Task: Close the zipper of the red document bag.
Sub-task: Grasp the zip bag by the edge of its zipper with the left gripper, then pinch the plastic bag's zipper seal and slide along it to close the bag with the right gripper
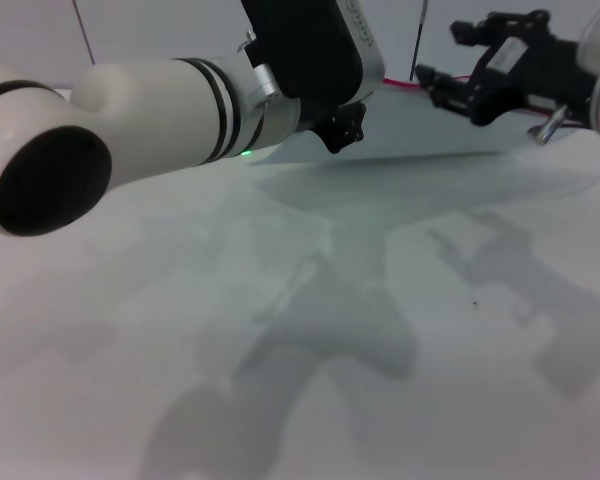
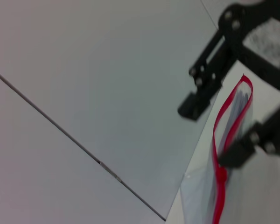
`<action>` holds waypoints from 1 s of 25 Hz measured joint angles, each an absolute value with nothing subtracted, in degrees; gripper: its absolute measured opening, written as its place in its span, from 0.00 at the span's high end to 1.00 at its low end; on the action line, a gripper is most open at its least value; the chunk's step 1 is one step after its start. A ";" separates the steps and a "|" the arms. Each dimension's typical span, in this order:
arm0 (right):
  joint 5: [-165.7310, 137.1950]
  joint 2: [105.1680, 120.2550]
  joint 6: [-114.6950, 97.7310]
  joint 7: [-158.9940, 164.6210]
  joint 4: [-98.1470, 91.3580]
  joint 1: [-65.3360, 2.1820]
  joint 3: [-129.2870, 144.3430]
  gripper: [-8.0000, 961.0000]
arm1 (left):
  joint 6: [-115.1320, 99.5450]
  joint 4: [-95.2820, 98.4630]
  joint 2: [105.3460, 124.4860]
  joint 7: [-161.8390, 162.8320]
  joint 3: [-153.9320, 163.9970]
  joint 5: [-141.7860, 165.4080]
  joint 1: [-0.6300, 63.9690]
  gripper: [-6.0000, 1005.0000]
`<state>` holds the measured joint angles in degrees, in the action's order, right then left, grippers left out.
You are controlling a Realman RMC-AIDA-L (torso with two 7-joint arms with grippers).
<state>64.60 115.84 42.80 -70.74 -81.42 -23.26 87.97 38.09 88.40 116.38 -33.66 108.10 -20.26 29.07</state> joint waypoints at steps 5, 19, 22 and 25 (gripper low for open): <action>61.08 115.84 43.26 -72.57 -81.29 -24.23 89.91 0.40 | 38.25 88.51 116.37 -33.66 108.10 -20.31 29.22 0.93; 56.00 115.84 42.26 -73.01 -77.45 -27.52 91.42 0.44 | 38.40 89.27 116.37 -33.24 108.10 -20.31 29.27 0.92; 54.77 115.84 41.79 -73.15 -77.25 -27.57 91.48 0.45 | 38.48 89.30 116.37 -33.19 108.10 -20.30 29.27 0.92; 53.34 115.84 41.66 -73.21 -77.45 -27.65 91.52 0.47 | 38.69 89.30 116.37 -33.16 108.10 -20.26 29.28 0.92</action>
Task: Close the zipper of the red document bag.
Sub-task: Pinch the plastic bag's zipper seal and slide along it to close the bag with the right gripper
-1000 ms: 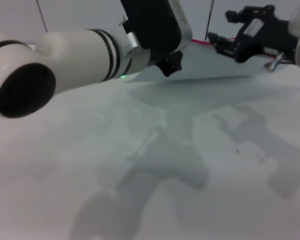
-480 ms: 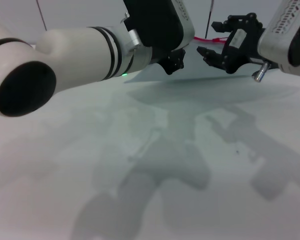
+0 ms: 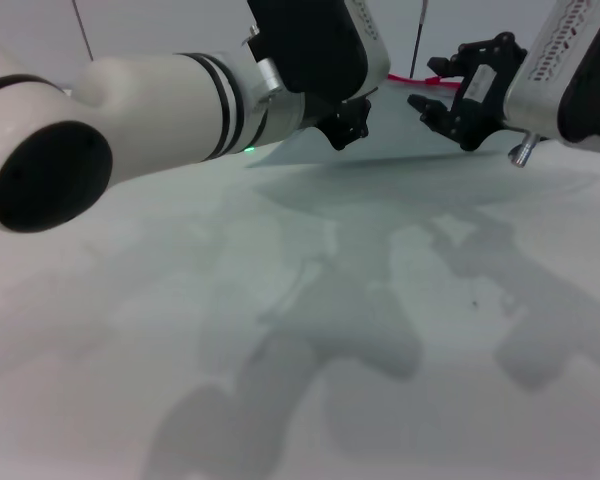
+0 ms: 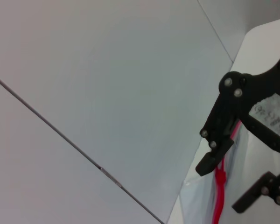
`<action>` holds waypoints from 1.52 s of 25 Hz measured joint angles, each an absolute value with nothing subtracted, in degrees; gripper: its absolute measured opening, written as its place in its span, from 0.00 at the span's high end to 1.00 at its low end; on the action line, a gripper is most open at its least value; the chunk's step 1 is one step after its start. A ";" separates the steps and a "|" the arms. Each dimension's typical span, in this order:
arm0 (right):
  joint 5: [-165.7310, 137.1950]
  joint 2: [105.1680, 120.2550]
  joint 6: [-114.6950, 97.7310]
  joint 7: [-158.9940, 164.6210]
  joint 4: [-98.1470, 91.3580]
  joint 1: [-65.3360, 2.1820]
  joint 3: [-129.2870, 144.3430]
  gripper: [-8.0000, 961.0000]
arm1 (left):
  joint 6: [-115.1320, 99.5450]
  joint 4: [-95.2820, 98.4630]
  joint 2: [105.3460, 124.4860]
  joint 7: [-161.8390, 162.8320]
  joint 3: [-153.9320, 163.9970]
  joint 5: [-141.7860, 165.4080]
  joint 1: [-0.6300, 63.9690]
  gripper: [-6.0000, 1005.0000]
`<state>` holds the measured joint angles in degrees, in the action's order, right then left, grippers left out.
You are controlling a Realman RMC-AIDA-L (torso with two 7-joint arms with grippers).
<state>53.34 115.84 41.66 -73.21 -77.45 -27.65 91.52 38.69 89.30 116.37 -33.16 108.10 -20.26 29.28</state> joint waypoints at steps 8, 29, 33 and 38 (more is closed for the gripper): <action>50.30 115.84 41.57 -73.24 -78.75 -27.92 91.88 0.61 | 38.85 89.27 116.32 -33.08 108.43 -20.22 29.51 0.92; 41.55 116.10 41.57 -72.55 -81.12 -27.79 96.12 0.70 | 38.61 88.70 116.37 -33.04 108.71 -20.31 29.53 0.91; 41.12 116.10 41.54 -72.52 -80.62 -27.96 96.42 0.73 | 38.62 88.82 116.37 -33.04 108.72 -20.31 29.63 0.91; 40.78 116.11 40.27 -72.26 -80.46 -28.00 96.58 0.75 | 38.71 88.86 116.37 -33.04 108.72 -20.31 29.65 0.91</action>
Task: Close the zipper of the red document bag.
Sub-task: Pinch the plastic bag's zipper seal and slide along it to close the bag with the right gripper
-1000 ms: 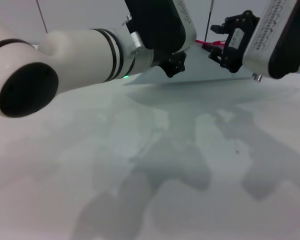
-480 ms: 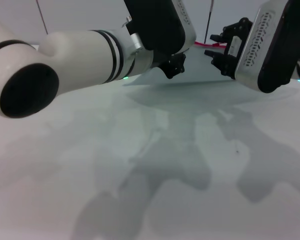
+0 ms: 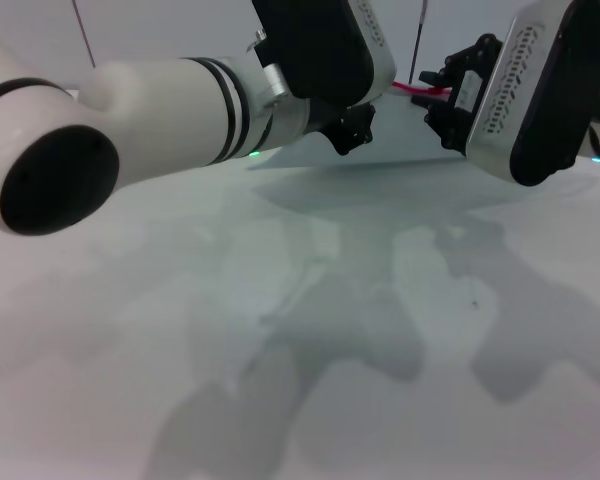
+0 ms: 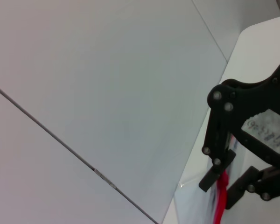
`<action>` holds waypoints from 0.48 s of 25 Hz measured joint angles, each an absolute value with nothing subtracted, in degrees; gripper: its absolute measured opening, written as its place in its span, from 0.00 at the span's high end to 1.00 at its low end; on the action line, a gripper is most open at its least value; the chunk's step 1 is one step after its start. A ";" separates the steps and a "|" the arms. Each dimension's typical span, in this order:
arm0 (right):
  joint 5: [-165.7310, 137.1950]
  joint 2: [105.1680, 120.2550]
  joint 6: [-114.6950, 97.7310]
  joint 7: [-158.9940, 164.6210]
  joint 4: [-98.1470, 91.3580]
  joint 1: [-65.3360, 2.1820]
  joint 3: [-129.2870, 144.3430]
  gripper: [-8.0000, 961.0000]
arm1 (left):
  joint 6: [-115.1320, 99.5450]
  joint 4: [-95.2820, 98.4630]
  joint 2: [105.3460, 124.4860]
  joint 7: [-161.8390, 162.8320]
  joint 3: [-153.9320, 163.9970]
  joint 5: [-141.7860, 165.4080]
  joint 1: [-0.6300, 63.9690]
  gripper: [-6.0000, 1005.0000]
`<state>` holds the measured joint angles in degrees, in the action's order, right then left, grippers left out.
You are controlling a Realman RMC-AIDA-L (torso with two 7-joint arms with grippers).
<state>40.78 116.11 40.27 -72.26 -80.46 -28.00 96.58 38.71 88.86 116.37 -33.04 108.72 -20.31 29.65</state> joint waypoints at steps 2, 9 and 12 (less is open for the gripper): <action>40.59 116.11 39.79 -72.07 -80.41 -28.01 96.59 0.77 | 38.74 88.86 116.37 -33.04 108.72 -20.31 29.67 0.91; 39.43 116.10 38.73 -71.15 -80.15 -27.95 96.65 0.83 | 38.48 89.01 116.37 -33.04 108.72 -20.30 29.55 0.91; 39.40 116.10 38.74 -71.13 -80.09 -27.96 97.08 0.85 | 38.47 89.03 116.37 -33.04 108.68 -20.23 29.53 0.91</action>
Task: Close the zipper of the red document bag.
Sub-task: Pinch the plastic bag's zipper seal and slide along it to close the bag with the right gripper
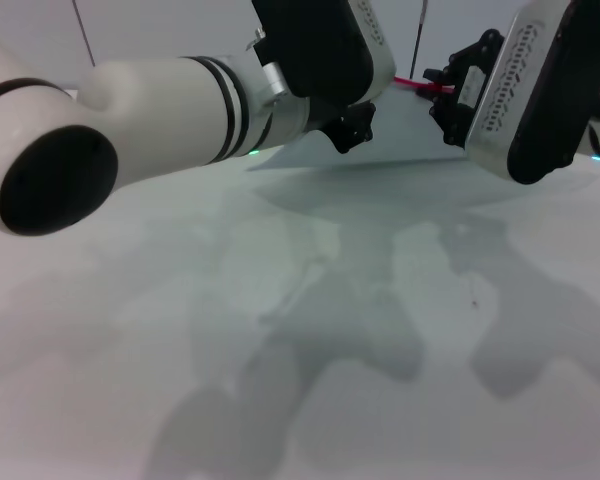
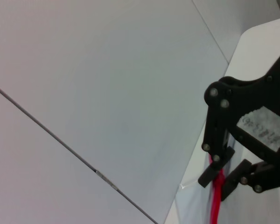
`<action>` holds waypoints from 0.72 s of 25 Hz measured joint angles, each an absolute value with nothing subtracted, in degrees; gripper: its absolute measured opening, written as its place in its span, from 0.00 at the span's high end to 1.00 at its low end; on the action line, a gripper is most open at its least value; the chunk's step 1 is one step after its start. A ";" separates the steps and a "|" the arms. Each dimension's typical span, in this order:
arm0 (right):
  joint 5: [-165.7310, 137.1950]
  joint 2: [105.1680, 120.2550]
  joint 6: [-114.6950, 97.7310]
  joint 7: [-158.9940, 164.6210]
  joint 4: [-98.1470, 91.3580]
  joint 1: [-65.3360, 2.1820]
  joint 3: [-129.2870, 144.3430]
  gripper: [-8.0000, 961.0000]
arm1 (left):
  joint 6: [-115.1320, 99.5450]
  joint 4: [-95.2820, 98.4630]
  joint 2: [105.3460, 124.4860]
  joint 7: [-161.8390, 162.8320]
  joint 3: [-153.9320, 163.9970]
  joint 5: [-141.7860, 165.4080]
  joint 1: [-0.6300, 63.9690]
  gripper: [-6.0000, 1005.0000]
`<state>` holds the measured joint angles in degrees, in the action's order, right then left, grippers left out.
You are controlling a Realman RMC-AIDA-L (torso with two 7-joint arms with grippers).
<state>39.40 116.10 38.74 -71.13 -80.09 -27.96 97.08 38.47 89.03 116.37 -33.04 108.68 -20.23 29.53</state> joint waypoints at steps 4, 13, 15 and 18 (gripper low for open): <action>39.35 116.10 38.80 -71.10 -80.07 -27.98 97.30 0.87 | 38.54 89.04 116.37 -33.05 108.62 -20.11 29.53 0.91; 36.63 116.10 38.74 -69.54 -79.89 -28.03 97.20 0.90 | 38.61 90.22 116.36 -32.44 108.19 -19.92 28.96 0.90; 34.85 116.10 38.47 -68.35 -79.82 -27.95 97.08 0.90 | 38.56 91.48 116.33 -32.00 108.06 -19.78 28.39 0.90; 34.03 116.11 37.19 -67.81 -79.25 -27.60 96.85 0.91 | 38.53 92.53 116.29 -31.97 107.96 -19.40 27.67 0.90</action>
<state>34.03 116.11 37.19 -67.81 -79.25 -27.60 96.85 38.53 92.53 116.29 -31.97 107.96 -19.40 27.67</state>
